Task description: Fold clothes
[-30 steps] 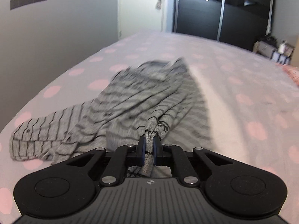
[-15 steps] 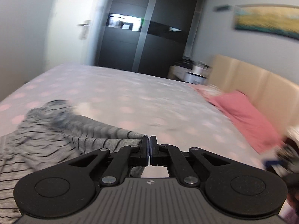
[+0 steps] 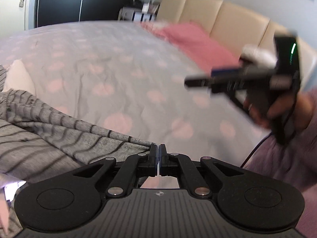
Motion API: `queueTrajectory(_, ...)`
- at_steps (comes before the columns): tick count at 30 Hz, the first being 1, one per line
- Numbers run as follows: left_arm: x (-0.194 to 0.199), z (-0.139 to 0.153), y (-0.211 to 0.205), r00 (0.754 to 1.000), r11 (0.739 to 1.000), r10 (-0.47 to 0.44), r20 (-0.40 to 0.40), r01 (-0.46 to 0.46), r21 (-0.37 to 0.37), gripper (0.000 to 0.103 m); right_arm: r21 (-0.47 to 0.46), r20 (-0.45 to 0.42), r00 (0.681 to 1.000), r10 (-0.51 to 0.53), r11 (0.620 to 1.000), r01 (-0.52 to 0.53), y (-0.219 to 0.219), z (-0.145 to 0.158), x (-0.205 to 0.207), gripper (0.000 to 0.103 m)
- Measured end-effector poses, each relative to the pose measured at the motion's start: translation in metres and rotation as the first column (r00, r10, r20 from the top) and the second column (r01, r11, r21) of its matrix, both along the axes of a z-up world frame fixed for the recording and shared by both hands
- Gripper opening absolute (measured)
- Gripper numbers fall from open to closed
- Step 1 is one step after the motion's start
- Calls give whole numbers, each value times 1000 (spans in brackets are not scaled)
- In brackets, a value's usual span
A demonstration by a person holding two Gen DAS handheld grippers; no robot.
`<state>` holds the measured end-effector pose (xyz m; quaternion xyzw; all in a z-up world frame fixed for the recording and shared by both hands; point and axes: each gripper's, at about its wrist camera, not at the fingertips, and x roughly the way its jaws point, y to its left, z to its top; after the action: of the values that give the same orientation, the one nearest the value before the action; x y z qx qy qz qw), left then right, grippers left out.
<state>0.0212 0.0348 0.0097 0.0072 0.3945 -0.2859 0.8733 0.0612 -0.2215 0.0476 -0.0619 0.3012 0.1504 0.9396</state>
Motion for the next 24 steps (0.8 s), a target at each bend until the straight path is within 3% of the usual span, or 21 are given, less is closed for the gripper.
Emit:
queueTrajectory(4,-3,-3,11,999,999,44,-19,-44,7,3,1,-11,996,93,996,-93,20,1,1,102)
queueTrajectory(6,-6,1,22,996,996,84,4,-85,31,17,8,-12,990,141,990,-141,31,2,3,101)
queueTrajectory(8,-6,5,35,991,990,134,22,-135,50,40,19,-30,983,183,983,-182,46,2,8,101)
queueTrajectory(11,6,12,66,968,963,247,43,-250,103,44,30,-47,967,252,968,-251,70,0,14,96)
queueTrajectory(14,24,17,104,929,915,366,60,-371,157,44,20,-72,943,325,946,-325,102,-7,23,76)
queueTrajectory(20,72,22,178,847,797,506,161,-531,289,44,4,-142,905,401,914,-405,162,-35,47,70)
queueTrajectory(24,111,6,236,773,717,617,149,-630,297,46,12,-179,880,440,896,-445,201,-54,61,70)
